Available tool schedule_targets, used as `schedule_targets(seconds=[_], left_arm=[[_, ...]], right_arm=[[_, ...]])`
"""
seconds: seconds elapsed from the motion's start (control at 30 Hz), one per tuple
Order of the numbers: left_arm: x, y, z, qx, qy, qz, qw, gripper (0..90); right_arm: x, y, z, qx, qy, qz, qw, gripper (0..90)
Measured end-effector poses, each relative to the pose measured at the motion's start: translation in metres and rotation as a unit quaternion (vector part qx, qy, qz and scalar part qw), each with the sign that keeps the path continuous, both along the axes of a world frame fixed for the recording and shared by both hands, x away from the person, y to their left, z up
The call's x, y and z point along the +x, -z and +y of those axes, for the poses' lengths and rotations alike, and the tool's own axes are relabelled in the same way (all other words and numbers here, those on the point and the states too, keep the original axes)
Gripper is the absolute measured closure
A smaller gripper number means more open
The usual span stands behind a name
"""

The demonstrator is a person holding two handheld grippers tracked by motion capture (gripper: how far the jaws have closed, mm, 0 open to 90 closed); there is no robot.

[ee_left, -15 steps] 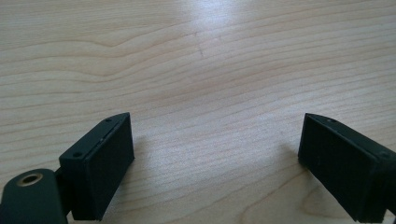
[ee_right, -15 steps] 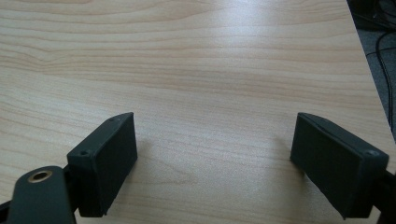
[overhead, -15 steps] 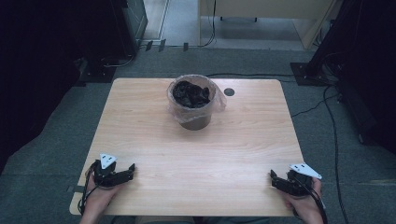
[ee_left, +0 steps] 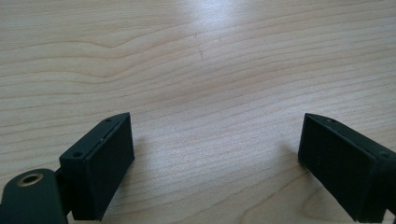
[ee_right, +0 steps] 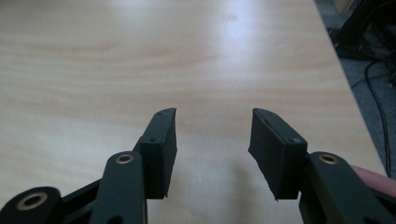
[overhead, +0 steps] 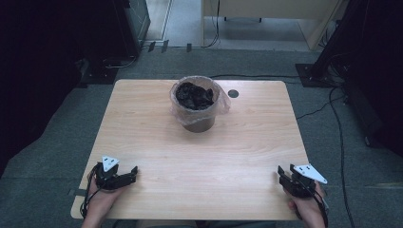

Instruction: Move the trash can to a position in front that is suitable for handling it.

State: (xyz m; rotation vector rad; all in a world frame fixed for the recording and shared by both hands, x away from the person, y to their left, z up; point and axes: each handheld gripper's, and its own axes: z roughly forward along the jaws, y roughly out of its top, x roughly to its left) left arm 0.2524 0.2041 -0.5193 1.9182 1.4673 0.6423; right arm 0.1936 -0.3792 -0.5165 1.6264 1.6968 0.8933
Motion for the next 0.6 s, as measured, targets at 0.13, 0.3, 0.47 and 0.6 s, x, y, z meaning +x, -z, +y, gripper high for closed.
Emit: schedule_targets(seconds=[0.13, 0.3, 0.47, 0.6], left_arm=[[0.0, 0.0, 0.0, 0.0, 0.0, 0.0, 1.0, 10.4], [0.0, 0.0, 0.0, 0.0, 0.0, 0.0, 1.0, 10.4], [0.0, 0.0, 0.0, 0.0, 0.0, 0.0, 1.0, 10.4], [0.0, 0.0, 0.0, 0.001, 0.0, 0.0, 1.0, 10.4]], right_arm=[[0.016, -0.013, 0.011, 0.002, -0.009, -0.015, 0.9998, 49.6], [0.03, -0.025, 0.026, 0.007, -0.034, -0.023, 0.9991, 42.2], [0.057, -0.045, 0.049, 0.004, -0.055, -0.032, 0.998, 34.6], [0.079, -0.056, 0.062, 0.005, -0.055, -0.042, 0.9976, 34.6]])
